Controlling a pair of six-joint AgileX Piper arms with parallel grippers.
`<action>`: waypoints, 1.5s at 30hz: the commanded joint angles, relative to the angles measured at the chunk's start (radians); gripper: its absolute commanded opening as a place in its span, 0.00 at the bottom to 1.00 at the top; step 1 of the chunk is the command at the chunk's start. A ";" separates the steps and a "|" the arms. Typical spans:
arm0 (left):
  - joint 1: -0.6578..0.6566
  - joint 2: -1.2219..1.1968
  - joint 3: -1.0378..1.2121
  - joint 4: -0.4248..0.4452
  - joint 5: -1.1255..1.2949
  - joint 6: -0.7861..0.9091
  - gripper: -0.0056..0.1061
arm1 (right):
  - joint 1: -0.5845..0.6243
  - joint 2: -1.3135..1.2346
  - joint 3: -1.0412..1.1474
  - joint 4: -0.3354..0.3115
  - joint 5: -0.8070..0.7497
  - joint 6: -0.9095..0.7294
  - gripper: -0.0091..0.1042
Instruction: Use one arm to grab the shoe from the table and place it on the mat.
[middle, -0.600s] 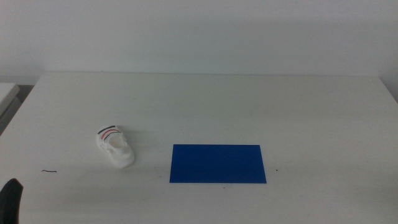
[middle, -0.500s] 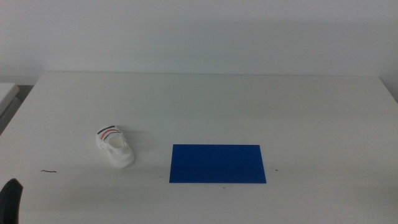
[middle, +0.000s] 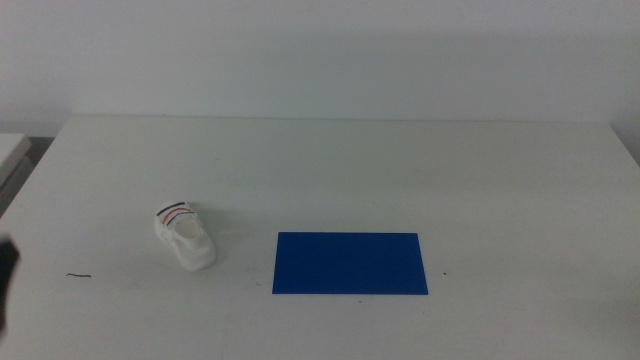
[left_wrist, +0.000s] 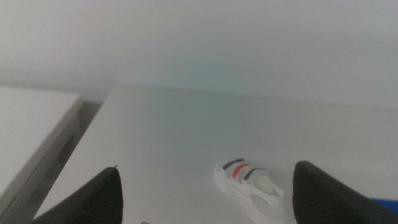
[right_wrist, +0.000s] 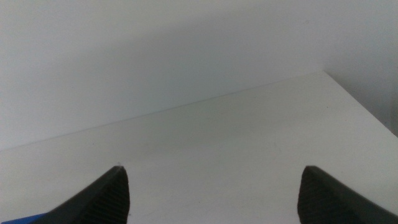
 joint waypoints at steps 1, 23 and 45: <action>0.000 0.180 -0.200 0.010 0.142 -0.012 0.89 | 0.002 -0.005 0.002 -0.009 -0.009 -0.004 0.78; -0.210 1.226 -0.926 0.121 0.619 -0.620 0.89 | 0.002 -0.005 0.002 -0.009 -0.009 -0.004 0.78; -0.241 1.708 -1.080 0.091 0.516 -0.740 0.89 | 0.002 -0.005 0.002 -0.009 -0.009 -0.004 0.78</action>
